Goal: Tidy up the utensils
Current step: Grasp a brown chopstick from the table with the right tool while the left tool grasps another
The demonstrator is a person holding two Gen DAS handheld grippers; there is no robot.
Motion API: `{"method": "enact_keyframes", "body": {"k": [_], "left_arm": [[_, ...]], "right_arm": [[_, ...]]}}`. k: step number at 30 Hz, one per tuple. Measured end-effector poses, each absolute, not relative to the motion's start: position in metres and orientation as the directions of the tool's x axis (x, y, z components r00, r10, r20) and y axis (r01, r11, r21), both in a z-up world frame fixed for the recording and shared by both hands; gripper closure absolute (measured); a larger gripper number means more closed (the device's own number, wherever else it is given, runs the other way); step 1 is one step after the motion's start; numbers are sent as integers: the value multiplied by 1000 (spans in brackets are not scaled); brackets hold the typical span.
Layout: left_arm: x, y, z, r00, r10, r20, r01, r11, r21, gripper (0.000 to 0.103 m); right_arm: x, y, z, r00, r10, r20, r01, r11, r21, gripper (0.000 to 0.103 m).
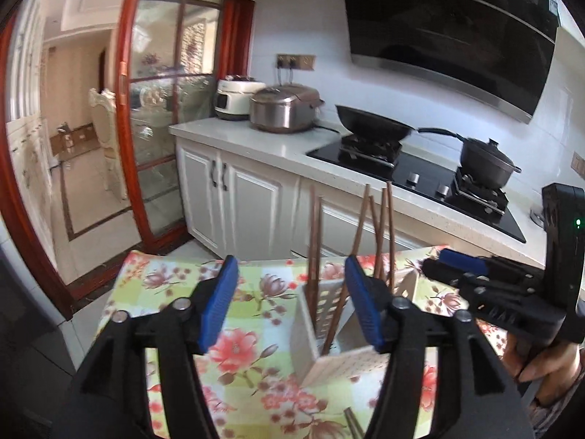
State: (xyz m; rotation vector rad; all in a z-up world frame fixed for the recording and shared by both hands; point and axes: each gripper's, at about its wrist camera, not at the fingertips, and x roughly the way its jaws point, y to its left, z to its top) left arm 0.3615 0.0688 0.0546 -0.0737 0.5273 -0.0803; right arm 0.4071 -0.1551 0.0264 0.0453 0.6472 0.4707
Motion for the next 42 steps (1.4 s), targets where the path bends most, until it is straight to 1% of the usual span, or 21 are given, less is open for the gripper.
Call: {"method": "enact_keyframes", "body": {"k": [4,6,9,11,13,16,19,23,27,30,31,33,35,36,38,40,42], "left_arm": [[321,78,48,876,-45,-480,10,997,-75,29],[295,81,42,884,-16,-467,-17,998,-66,17],[259,85,28,890,4,-455,-38,997,-66,6],[240,86,18,887,2,-463,-38,997,-68,5],[217,88,4,882,6,-471,-45,996,-72,5],[190,91,-15,875,8,-484,-55,995,-83,5],[172,92,-32,869,6,-496,-69,992,-108,5],[159,88,-50,858,13,-514,-67,994,-88,5],[152,83,-69,857,44,-513,-88,994,-62,5],[156,78,-83,840,57,-539,-92,995,-37,5],[157,78,-86,836,59,-545,-91,995,-33,5],[158,77,-90,834,55,-550,-87,996,-34,5],[159,78,-92,836,55,-547,-86,996,-32,5],[159,78,-93,837,58,-544,-86,996,-26,5],[159,78,-93,837,68,-543,-90,996,-14,5],[158,80,-96,837,75,-542,-93,996,-6,5],[157,83,-98,836,71,-545,-92,996,-11,5]], "right_arm": [[383,-170,23,706,434,-560,-394,897,200,61],[368,-176,20,706,441,-555,-392,895,213,61],[338,-183,10,705,449,-550,-397,891,219,61],[318,-186,1,701,458,-547,-398,887,233,50],[299,-190,-8,697,469,-542,-400,882,248,47],[272,-194,-26,692,471,-548,-391,882,264,47],[253,-199,-46,677,485,-554,-373,874,310,46],[239,-200,-71,653,480,-586,-355,878,323,46],[231,-191,-95,642,433,-632,-339,900,273,46],[230,-179,-108,630,402,-664,-345,911,223,46],[229,-173,-112,630,387,-673,-350,915,199,47],[231,-164,-117,625,383,-680,-366,913,178,52],[234,-153,-121,607,387,-694,-386,907,169,64],[234,-147,-122,603,384,-699,-391,906,160,66],[237,-137,-124,592,382,-709,-408,901,145,74],[239,-128,-125,584,380,-718,-420,898,133,79],[241,-121,-126,580,373,-724,-427,896,120,81]]}}
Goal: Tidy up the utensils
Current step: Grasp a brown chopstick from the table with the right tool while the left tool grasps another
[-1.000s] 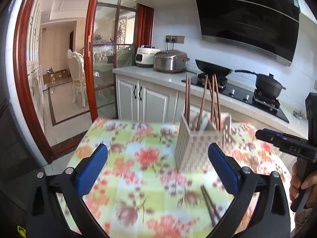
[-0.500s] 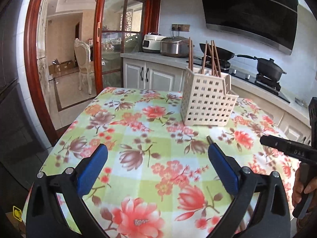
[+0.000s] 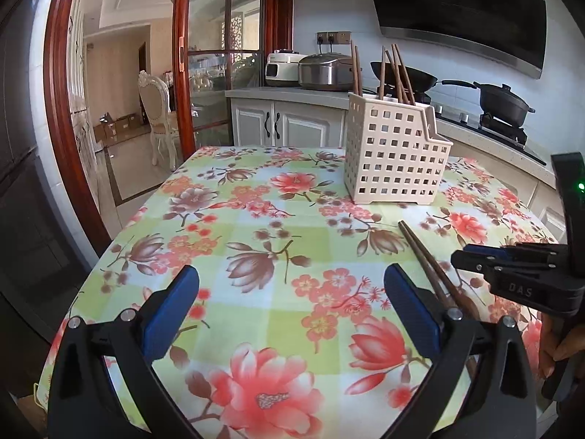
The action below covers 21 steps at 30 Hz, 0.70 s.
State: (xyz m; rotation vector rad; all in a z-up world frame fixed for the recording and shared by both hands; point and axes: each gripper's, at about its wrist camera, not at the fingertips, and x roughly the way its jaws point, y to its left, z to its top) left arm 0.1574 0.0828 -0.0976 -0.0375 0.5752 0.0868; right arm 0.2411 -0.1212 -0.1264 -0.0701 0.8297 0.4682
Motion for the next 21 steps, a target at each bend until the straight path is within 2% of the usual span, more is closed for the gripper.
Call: {"method": "enact_keyframes", "body": {"k": [4,21], "left_arm": [[156,88,-101,833,60,-550,-93,995,-31,5],[153,94,-107,834,54,-549,-90,995,-39,5]], "right_arm": [[249,-109,-130,569,346,-746,-426,900,92,87],[271,-78,-141,572,186,-799,-407,910,-80,90]]}}
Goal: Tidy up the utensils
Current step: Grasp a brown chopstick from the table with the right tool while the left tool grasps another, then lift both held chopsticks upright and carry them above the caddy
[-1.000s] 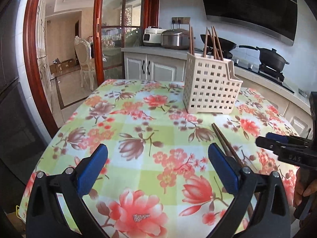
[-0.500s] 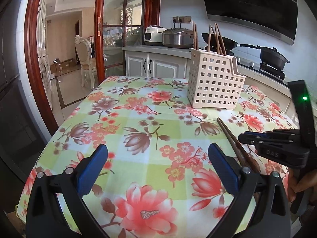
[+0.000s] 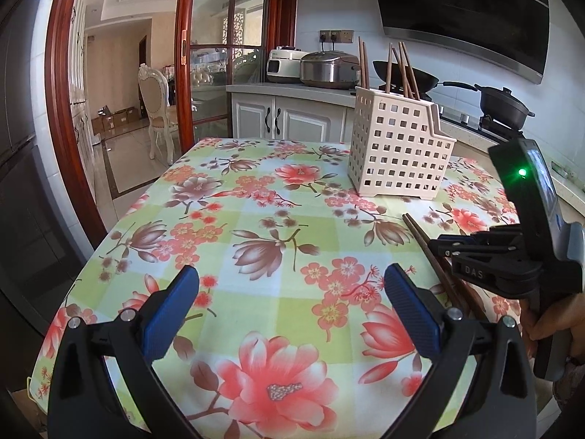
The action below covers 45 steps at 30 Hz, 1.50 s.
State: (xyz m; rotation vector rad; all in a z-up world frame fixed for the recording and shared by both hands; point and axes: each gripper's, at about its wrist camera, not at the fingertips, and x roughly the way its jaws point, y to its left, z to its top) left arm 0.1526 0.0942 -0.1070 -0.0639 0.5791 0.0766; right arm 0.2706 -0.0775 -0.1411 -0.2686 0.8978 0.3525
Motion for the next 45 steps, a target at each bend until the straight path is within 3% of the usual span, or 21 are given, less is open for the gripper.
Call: {"method": "enact_keyframes", "body": {"k": [6,23,25,27,32,39,45], "left_arm": [[152,95,-108,830,58,-554,-95,995,-37,5],[204,31,-115,715,-59,-696,19,998,-65,6],[216,18,-118,696,-85,-713,43,996,-77,13],[229,5,-123,667,-90,-740,58,996,-69,33],[260,-23,-138,606,-104,-789,64,995,-81,53],[276,-50,-143,580,-65,-812,73,997,-28,73],[279,-49,-143,583,-28,-812,32,999,-11,76]], "right_arm": [[268,-71,-141,579,145,-802,-413,900,-135,96],[252,-182,-130,622,206,-755,-270,962,41,97],[249,-193,-128,627,215,-748,-263,963,57,97],[246,-200,-126,633,224,-741,-260,963,69,97],[240,-214,-125,638,254,-727,-262,959,106,97],[237,-235,-125,644,296,-705,-261,952,162,97],[233,-246,-127,643,332,-690,-268,942,203,97]]}}
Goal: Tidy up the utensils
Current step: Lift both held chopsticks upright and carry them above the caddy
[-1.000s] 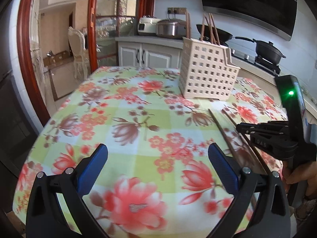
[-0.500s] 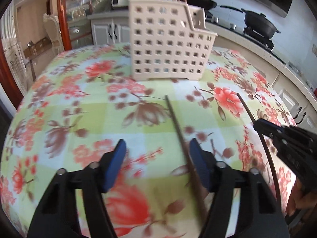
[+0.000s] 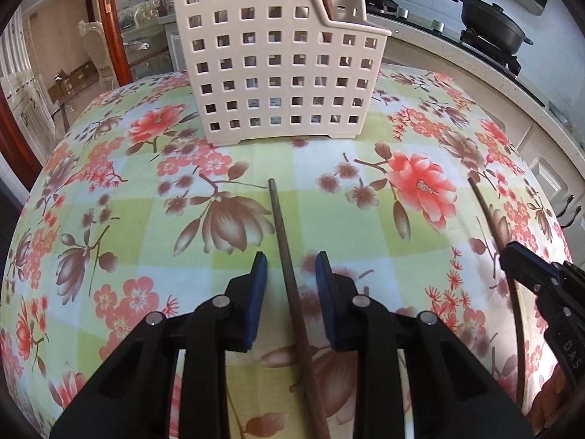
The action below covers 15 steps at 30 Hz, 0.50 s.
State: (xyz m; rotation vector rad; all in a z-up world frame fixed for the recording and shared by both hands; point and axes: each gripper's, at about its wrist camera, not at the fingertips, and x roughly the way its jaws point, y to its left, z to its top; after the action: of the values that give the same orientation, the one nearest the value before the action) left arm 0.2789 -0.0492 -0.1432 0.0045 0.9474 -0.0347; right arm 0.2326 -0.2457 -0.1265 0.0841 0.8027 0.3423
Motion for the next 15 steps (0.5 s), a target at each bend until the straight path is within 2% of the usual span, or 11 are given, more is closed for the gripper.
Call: {"method": "enact_keyframes", "body": {"k": [4,5,6,15], "left_arm": [[277,-56,-144,594,7,-804,42,998,40,78],[276,-57,-143,595,-2,-804,55,998,38,84],[276,-59,-143,595,0,-804,62,997,47,95],[264,-54,-139,627,-42,-778,90,996,19,97]], "right_arm": [[232,-247,-126,641,351,-682,-276,935,222,97],[231,-247,-126,641,354,-681,-278,934,224,97],[231,-246,-125,640,357,-680,-280,933,226,97],[227,-243,-120,644,351,-680,-287,934,211,97]]}}
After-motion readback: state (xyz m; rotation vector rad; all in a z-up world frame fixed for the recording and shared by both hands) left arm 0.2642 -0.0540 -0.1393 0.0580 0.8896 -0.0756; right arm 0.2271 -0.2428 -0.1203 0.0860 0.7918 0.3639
